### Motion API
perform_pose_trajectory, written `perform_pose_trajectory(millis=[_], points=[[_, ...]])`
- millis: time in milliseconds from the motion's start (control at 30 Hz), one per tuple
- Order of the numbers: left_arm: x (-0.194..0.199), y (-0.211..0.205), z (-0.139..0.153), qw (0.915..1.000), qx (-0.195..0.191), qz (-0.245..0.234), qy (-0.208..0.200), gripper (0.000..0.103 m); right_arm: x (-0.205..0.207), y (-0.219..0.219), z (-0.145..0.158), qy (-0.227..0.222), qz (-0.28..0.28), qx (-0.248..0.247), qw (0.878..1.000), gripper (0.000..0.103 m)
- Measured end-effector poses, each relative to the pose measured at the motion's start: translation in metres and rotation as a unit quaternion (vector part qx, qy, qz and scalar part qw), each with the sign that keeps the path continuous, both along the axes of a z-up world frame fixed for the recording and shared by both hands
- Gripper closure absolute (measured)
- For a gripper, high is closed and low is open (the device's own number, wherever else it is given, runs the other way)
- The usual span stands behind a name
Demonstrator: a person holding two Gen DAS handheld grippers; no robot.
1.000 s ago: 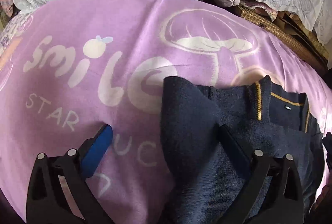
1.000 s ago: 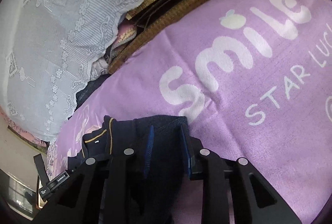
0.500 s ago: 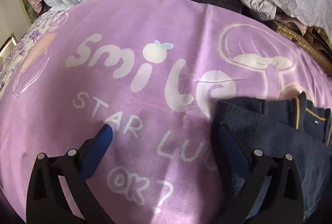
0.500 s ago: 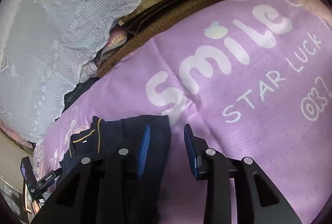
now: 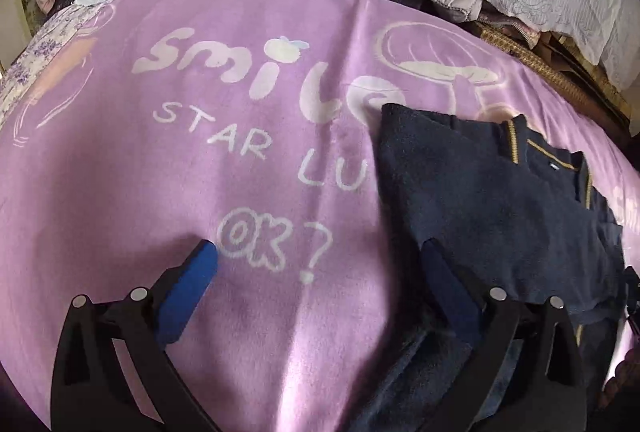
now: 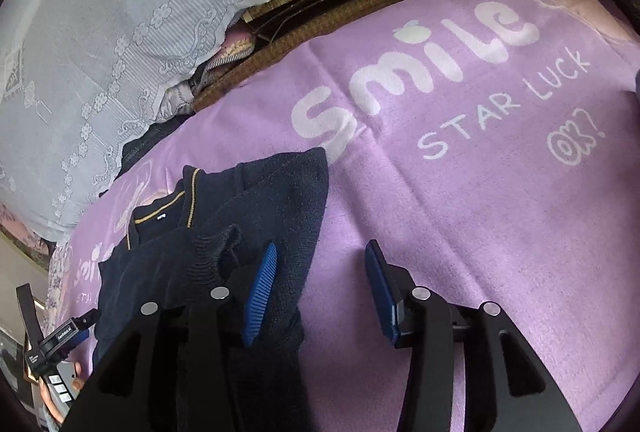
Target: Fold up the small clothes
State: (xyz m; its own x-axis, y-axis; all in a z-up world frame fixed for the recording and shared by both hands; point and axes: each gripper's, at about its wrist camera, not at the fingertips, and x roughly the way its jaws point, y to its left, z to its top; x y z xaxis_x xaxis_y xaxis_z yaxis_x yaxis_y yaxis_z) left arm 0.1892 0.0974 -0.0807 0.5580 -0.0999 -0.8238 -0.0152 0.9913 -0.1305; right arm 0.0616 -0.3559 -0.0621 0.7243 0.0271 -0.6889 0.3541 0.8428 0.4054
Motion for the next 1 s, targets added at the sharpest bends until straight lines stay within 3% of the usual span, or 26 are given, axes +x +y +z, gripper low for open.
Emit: perform_pose_trajectory(millis=[133,333,800,900,1000], points=[[-0.027,-0.004,0.002,0.9992,-0.023,-0.033,0.005,0.004,-0.015,0.009,0.001,0.003,0.016,-0.012,1.000,0.049],[-0.072,-0.023,-0.014,0.9962,0.054,-0.067,0.014,0.004,-0.035,0.021,-0.003,0.022,0.037,-0.027,0.999,0.039],[-0.182,-0.010,-0.017,0.9931,0.055,-0.103,0.012,0.004,-0.120,0.038,0.001,0.023,0.074,-0.032,0.996,0.033],[-0.203,-0.006,-0.017,0.9926,0.040,-0.114,0.014,0.004,-0.142,0.043,0.003,0.018,0.087,-0.025,0.996,0.033],[-0.220,0.000,-0.015,0.9907,-0.008,-0.135,0.016,0.004,-0.162,0.046,0.003,0.011,0.100,-0.008,0.995,0.033]])
